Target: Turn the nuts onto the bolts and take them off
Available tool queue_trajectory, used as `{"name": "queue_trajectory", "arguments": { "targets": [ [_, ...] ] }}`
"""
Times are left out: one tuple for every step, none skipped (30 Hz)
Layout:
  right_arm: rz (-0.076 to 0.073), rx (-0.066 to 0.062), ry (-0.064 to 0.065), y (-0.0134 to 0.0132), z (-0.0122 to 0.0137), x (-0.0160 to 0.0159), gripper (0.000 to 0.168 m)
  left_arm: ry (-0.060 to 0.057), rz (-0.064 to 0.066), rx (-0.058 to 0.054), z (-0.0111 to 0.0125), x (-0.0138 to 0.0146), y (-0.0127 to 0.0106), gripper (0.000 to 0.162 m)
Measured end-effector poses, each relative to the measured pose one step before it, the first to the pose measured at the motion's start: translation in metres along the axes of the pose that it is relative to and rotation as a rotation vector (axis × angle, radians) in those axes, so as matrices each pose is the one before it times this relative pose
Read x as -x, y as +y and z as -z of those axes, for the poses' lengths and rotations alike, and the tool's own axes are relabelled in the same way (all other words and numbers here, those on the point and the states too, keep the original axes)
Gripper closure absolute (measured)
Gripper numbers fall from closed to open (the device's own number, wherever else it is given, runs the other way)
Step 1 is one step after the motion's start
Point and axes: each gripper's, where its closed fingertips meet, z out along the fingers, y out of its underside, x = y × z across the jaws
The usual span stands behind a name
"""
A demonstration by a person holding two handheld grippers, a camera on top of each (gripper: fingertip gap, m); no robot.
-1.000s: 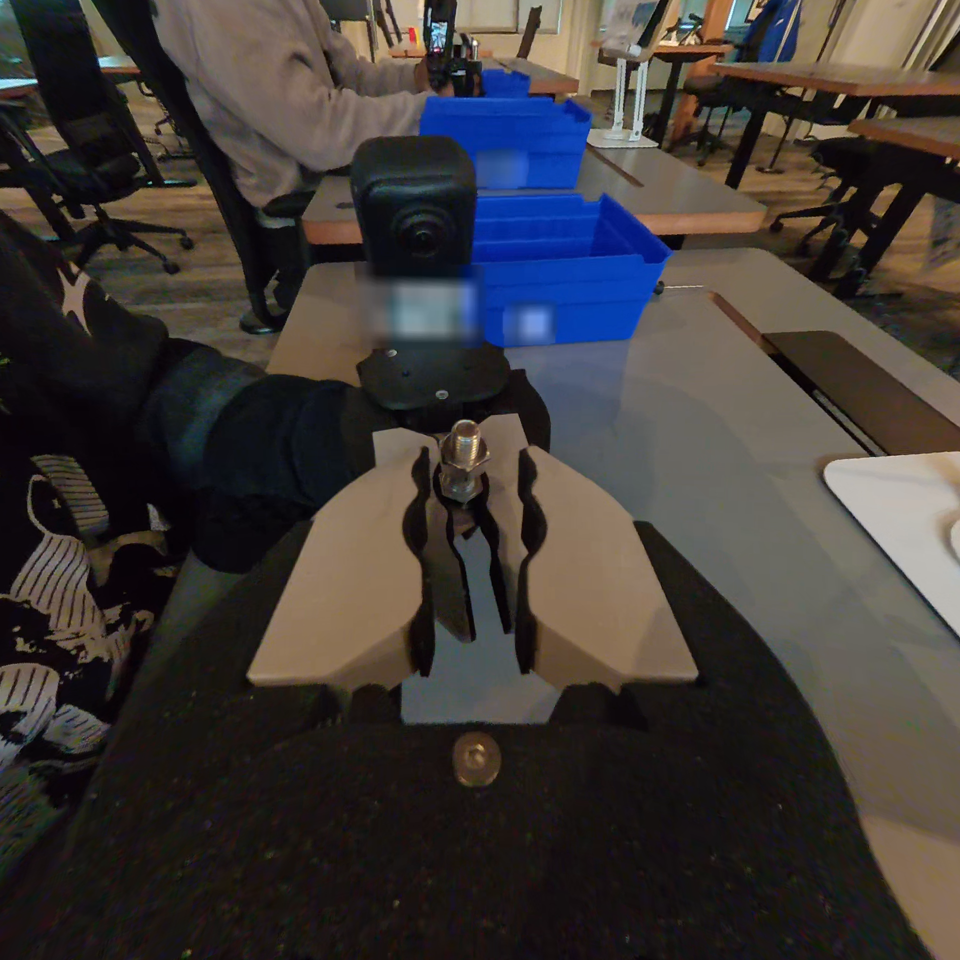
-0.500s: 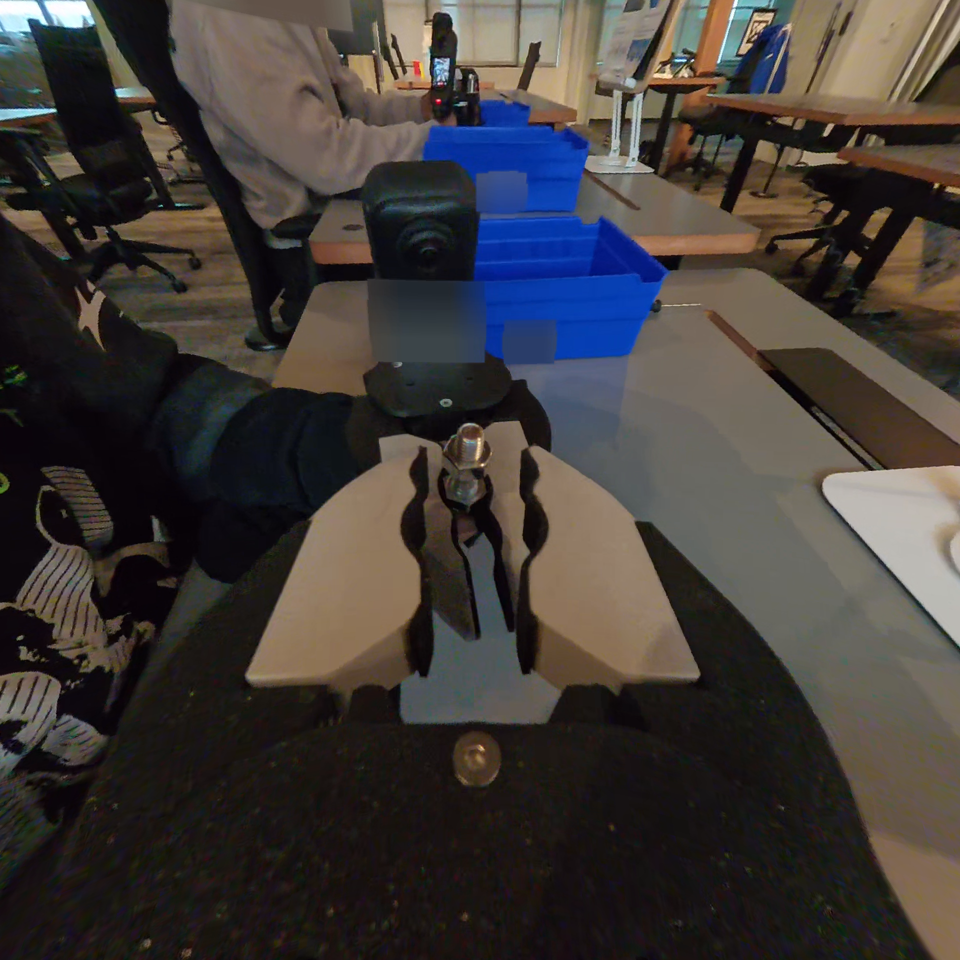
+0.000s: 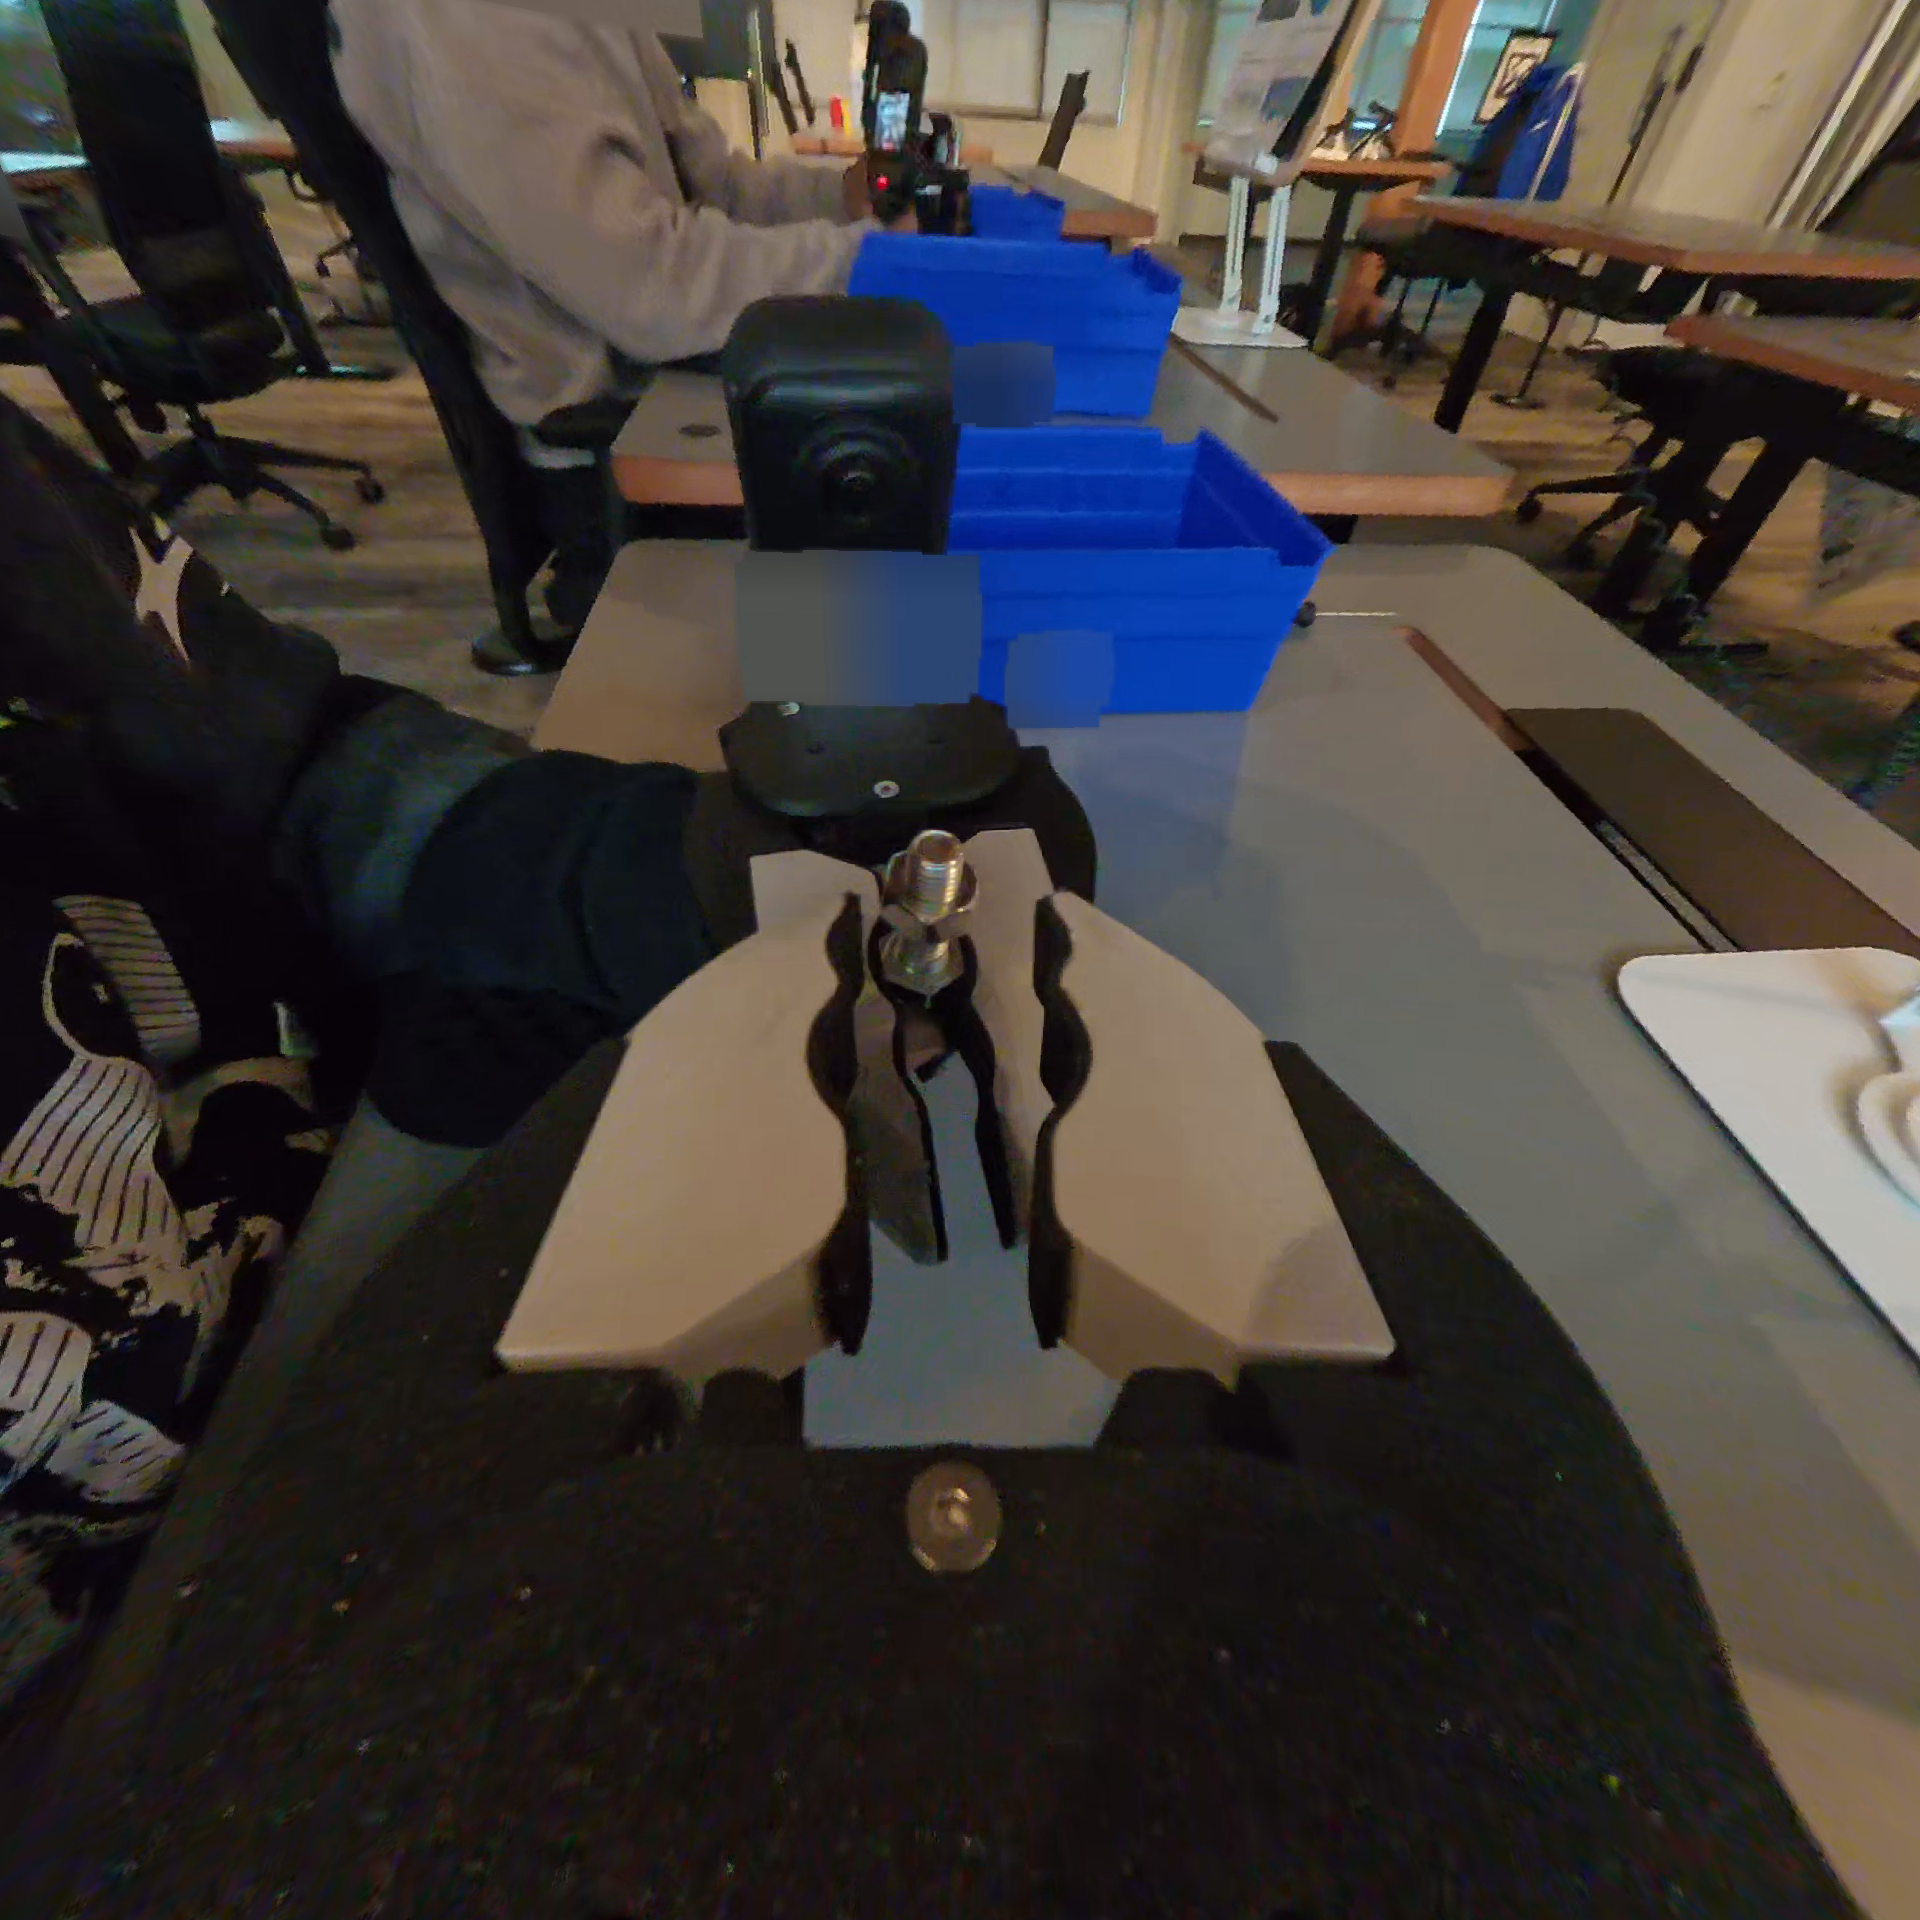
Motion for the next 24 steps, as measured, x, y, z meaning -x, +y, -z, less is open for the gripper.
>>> {"name": "queue_trajectory", "arguments": {
  "targets": [
    [-0.0038, 0.0016, -0.0016, 0.00025, -0.00266, 0.00070, 0.137, 0.0020, 0.0029, -0.0025, -0.00001, -0.00008, -0.00042, 0.154],
    [-0.0070, -0.0034, -0.0045, -0.00033, -0.00147, 0.00077, 0.137, 0.0002, 0.0009, 0.0012, -0.00009, 0.00005, 0.00025, 0.154],
    [-0.0083, -0.0041, 0.0024, -0.00032, -0.00035, -0.00074, 0.138, -0.0011, -0.0013, 0.0013, -0.00010, 0.00016, 0.00037, 0.154],
    [-0.0068, -0.0032, 0.0029, -0.00016, 0.00036, -0.00110, 0.140, 0.0029, -0.0005, -0.0007, -0.00015, -0.00060, -0.00009, 0.154],
    [-0.0010, 0.0047, -0.0051, 0.00123, 0.00075, 0.00002, 0.142, 0.0024, -0.0009, -0.0001, -0.00017, -0.00064, -0.00012, 0.149],
    [0.0009, 0.0083, -0.0031, 0.00157, 0.00177, -0.00033, 0.143, -0.0023, -0.0018, 0.0029, -0.00012, 0.00019, 0.00036, 0.154],
    [0.0014, 0.0091, -0.0003, 0.00138, 0.00310, -0.00102, 0.144, -0.0017, 0.0023, 0.0022, 0.00019, 0.00050, 0.00039, 0.150],
    [-0.0010, 0.0049, 0.0164, 0.00101, 0.00417, -0.00366, 0.149, 0.0003, 0.0061, -0.0061, 0.00063, 0.00062, -0.00075, 0.150],
    [-0.0033, -0.0043, 0.0513, 0.00020, 0.00532, -0.00923, 0.168, 0.0047, 0.0027, -0.0103, 0.00097, -0.00043, -0.00159, 0.150],
    [-0.0067, -0.0162, 0.0255, -0.00131, 0.00416, -0.00573, 0.168, -0.0010, -0.0010, -0.0040, 0.00047, -0.00004, -0.00090, 0.150],
    [-0.0097, -0.0201, -0.0172, -0.00269, 0.00210, 0.00133, 0.168, -0.0040, -0.0026, 0.0025, -0.00002, 0.00041, 0.00012, 0.150],
    [-0.0071, -0.0182, -0.0257, -0.00291, -0.00031, 0.00404, 0.168, 0.0004, 0.0001, 0.0031, -0.00026, 0.00007, 0.00050, 0.150],
    [0.0027, -0.0069, -0.0225, -0.00168, -0.00234, 0.00478, 0.162, 0.0025, 0.0021, 0.0013, -0.00040, -0.00035, 0.00046, 0.151],
    [0.0087, 0.0082, -0.0177, 0.00026, -0.00368, 0.00482, 0.152, 0.0015, 0.0003, 0.0014, -0.00035, -0.00019, 0.00047, 0.150],
    [0.0099, 0.0176, -0.0083, 0.00145, -0.00434, 0.00360, 0.144, 0.0015, -0.0023, 0.0028, -0.00028, -0.00043, 0.00055, 0.154],
    [0.0100, 0.0127, -0.0028, 0.00113, -0.00455, 0.00258, 0.139, 0.0000, -0.0038, 0.0043, -0.00051, -0.00038, 0.00063, 0.154],
    [0.0055, 0.0067, -0.0022, 0.00059, -0.00406, 0.00198, 0.137, 0.0009, -0.0030, 0.0040, -0.00044, -0.00052, 0.00059, 0.154],
    [-0.0036, 0.0022, 0.0031, 0.00015, -0.00296, 0.00038, 0.137, 0.0018, -0.0018, 0.0030, -0.00049, -0.00050, 0.00046, 0.154],
    [-0.0086, 0.0041, 0.0076, 0.00093, -0.00115, -0.00143, 0.138, 0.0015, -0.0023, 0.0012, -0.00036, -0.00054, 0.00024, 0.151],
    [-0.0044, 0.0072, 0.0022, 0.00189, 0.00137, -0.00179, 0.138, 0.0009, -0.0026, -0.0008, 0.00005, -0.00043, -0.00030, 0.148],
    [-0.0043, -0.0013, -0.0058, 0.00092, 0.00374, -0.00126, 0.139, -0.0002, 0.0013, -0.0026, 0.00028, 0.00013, -0.00052, 0.149],
    [-0.0073, -0.0022, 0.0017, 0.00071, 0.00496, -0.00249, 0.140, -0.0022, 0.0064, -0.0058, 0.00068, 0.00091, -0.00099, 0.150],
    [-0.0052, -0.0032, 0.0236, 0.00031, 0.00561, -0.00549, 0.155, 0.0013, 0.0042, -0.0099, 0.00131, 0.00045, -0.00142, 0.150],
    [0.0024, -0.0166, 0.0392, -0.00157, 0.00561, -0.00746, 0.168, -0.0009, 0.0018, -0.0069, 0.00099, 0.00036, -0.00116, 0.150]
  ]
}}
